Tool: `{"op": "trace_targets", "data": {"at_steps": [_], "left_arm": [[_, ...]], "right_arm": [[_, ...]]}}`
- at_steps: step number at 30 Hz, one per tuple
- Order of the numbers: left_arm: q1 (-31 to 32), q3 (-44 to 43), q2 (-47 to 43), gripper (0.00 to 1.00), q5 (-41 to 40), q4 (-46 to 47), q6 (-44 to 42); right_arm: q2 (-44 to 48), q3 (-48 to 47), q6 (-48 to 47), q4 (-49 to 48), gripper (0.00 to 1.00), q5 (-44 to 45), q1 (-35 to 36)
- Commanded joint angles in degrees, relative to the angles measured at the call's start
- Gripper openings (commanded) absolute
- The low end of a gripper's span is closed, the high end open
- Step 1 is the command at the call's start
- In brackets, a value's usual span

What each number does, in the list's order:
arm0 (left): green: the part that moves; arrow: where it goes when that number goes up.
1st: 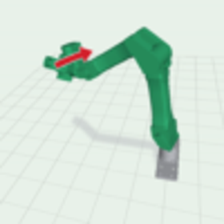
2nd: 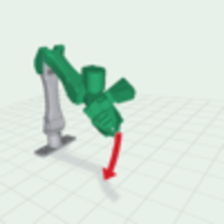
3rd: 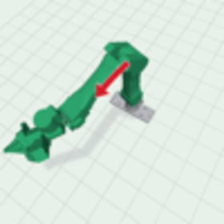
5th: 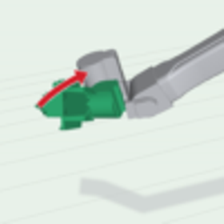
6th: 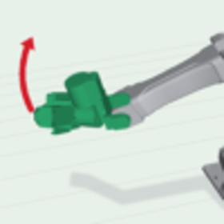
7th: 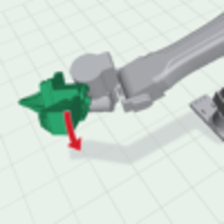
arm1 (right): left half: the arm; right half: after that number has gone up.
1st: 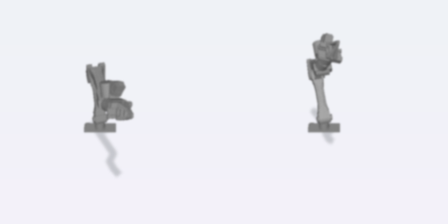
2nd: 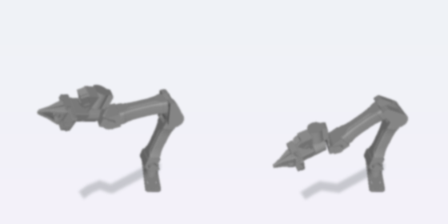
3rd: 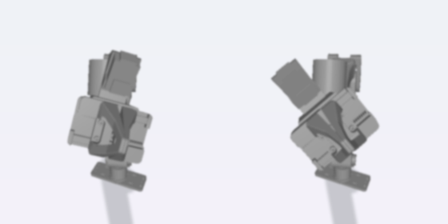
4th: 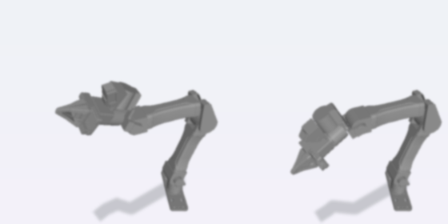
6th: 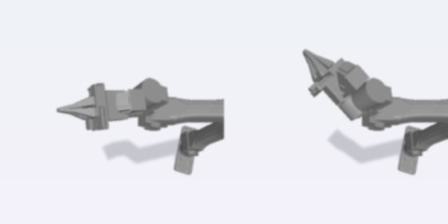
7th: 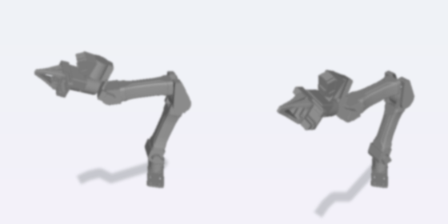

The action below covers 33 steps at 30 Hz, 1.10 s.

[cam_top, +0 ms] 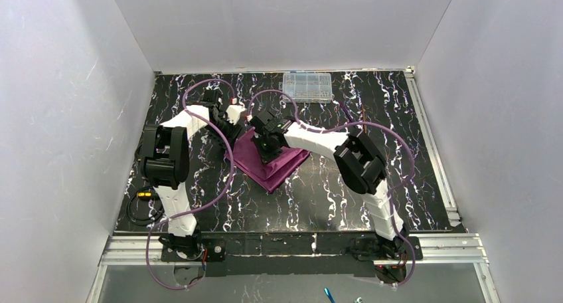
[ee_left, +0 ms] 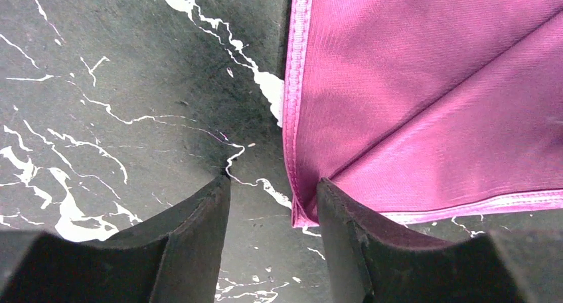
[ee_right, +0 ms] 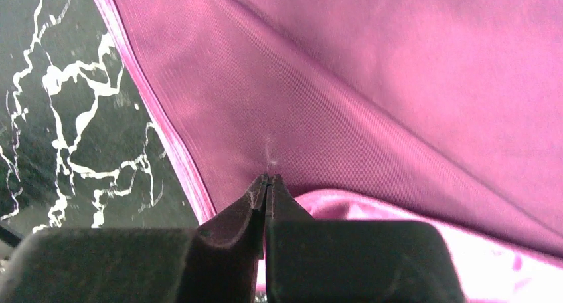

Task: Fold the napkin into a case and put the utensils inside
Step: Smooth out the upper triangle-folded napkin at the center of the board.

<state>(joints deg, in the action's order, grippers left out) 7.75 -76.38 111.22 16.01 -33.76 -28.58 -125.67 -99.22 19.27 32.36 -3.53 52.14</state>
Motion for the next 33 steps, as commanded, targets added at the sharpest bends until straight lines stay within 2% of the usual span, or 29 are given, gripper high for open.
{"op": "trace_targets", "data": {"at_steps": [1, 8, 13, 20, 27, 33], "left_arm": [[0.34, 1.82, -1.20, 0.49, -2.57, 0.87, -2.31], [0.42, 2.08, -1.12, 0.48, -2.99, 1.48, -2.93], [0.43, 1.56, -0.70, 0.48, -3.02, 1.50, -3.06], [0.43, 0.89, -0.89, 0.47, -2.44, 1.36, -2.89], [0.42, 1.28, -1.27, 0.47, -1.67, 1.24, -2.71], [0.43, 1.24, -2.04, 0.47, -1.48, 1.22, -2.71]], "right_arm": [[8.18, 4.61, 0.28, 0.91, 0.09, 1.76, 0.07], [15.84, 15.78, 2.65, -1.11, 0.09, 0.96, 0.28], [19.48, 19.56, 3.13, -0.46, 0.09, 0.70, 0.28], [20.27, 12.72, 1.04, 4.89, 0.09, 1.13, -2.63], [17.00, 10.47, 2.82, -3.76, 0.09, -2.22, -11.39], [11.76, 9.99, 2.38, -4.17, 0.02, -2.28, -15.81]]}}
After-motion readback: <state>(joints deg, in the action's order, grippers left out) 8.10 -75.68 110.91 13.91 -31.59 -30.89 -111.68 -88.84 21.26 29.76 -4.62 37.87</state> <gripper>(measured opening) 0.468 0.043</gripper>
